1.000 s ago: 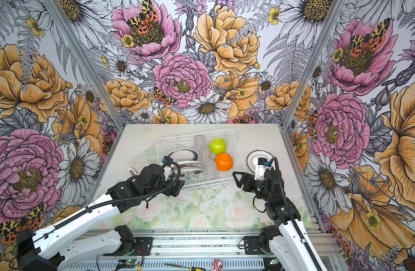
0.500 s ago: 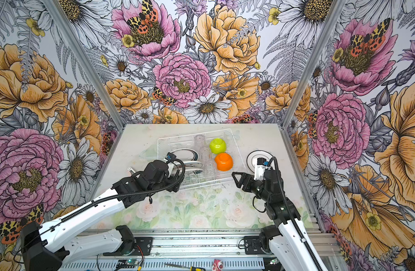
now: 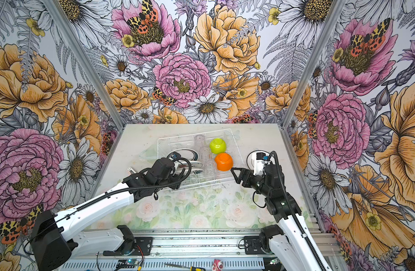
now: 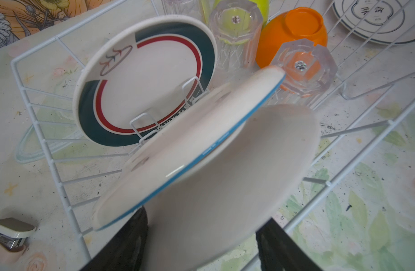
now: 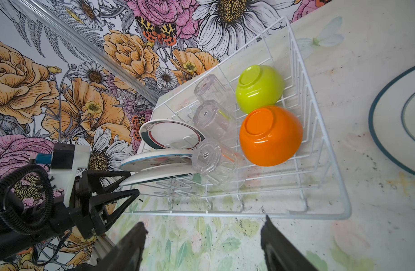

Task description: Unload the mixed dishes from the dish rack

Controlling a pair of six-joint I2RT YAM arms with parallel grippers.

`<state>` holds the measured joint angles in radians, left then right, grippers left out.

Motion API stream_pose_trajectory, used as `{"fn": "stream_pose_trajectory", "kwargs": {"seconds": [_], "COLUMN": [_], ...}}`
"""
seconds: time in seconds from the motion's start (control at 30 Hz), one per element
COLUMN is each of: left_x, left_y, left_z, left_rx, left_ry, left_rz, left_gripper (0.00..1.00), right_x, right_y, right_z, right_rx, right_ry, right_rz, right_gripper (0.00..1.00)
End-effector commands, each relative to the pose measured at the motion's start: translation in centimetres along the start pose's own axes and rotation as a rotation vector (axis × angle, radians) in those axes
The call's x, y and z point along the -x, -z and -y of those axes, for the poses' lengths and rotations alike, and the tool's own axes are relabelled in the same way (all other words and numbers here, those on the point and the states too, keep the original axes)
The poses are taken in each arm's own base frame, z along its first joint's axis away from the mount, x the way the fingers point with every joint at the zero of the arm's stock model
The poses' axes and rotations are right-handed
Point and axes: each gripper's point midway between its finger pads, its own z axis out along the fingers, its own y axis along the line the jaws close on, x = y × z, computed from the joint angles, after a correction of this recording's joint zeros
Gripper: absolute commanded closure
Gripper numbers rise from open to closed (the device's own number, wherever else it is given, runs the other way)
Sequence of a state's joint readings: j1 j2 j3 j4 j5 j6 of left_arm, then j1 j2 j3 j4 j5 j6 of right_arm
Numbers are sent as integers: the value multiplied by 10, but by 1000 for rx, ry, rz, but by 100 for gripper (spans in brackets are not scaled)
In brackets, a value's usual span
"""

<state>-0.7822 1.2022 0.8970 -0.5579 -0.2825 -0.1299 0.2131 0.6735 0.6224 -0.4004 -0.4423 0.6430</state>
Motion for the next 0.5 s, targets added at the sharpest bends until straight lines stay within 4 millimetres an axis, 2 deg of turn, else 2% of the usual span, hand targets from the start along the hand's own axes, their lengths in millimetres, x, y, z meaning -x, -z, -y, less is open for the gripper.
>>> {"fn": "stream_pose_trajectory", "kwargs": {"seconds": [0.0,0.13,0.37,0.47], "left_x": [11,13,20,25], "left_y": [-5,-10,-9,-6], "left_z": [3,-5,-19,-24], "left_rx": [-4,61,154,188], "left_ry": [0,-24,-46,-56], "left_rz": [17,14,35,61], "left_gripper": [32,33,44,45], "right_x": [11,12,15,18], "right_y": [-2,-8,-15,-16], "right_z": [-8,-4,0,0], "right_rx": [14,-6,-26,-30], "right_ry": [39,36,40,36], "right_rz": [14,0,-10,-11], "right_gripper": [22,21,21,21]}}
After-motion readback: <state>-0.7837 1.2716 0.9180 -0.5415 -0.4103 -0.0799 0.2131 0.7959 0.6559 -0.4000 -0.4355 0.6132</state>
